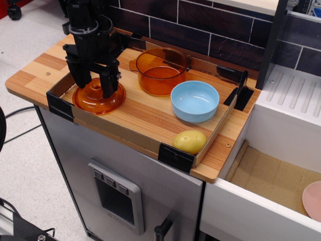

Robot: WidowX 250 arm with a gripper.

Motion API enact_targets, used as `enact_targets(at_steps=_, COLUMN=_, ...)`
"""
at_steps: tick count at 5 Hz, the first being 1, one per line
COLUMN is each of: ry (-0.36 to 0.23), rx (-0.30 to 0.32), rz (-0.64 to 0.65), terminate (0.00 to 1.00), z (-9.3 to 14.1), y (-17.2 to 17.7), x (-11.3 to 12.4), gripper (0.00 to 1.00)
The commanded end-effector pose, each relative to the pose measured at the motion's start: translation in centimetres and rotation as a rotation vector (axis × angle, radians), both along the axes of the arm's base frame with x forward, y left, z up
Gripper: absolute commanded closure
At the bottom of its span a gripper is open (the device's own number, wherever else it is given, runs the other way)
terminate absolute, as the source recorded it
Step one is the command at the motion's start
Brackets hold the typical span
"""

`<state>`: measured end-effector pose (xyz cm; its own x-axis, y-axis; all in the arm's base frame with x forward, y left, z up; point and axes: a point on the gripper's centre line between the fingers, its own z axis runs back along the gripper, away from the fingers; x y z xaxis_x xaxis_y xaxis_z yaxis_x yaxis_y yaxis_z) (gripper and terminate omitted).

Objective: Put lid on pot

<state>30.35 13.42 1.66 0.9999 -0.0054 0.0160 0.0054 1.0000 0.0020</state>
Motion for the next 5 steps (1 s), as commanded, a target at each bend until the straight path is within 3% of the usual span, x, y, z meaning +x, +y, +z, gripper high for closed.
enact_targets(at_steps=1, ry=-0.042, rx=-0.017, rz=0.01, terminate=0.0, z=1.5, y=-0.4, x=0.6, gripper=1.0)
enact_targets(at_steps=3, ry=-0.062, rx=-0.009, rz=0.071, terminate=0.0, z=3.3, y=-0.7, x=1.7, gripper=1.0)
enact_targets(at_steps=5, ry=-0.056, rx=-0.024, rz=0.099, terminate=0.0, z=7.9, y=-3.4, x=2.9, gripper=1.0)
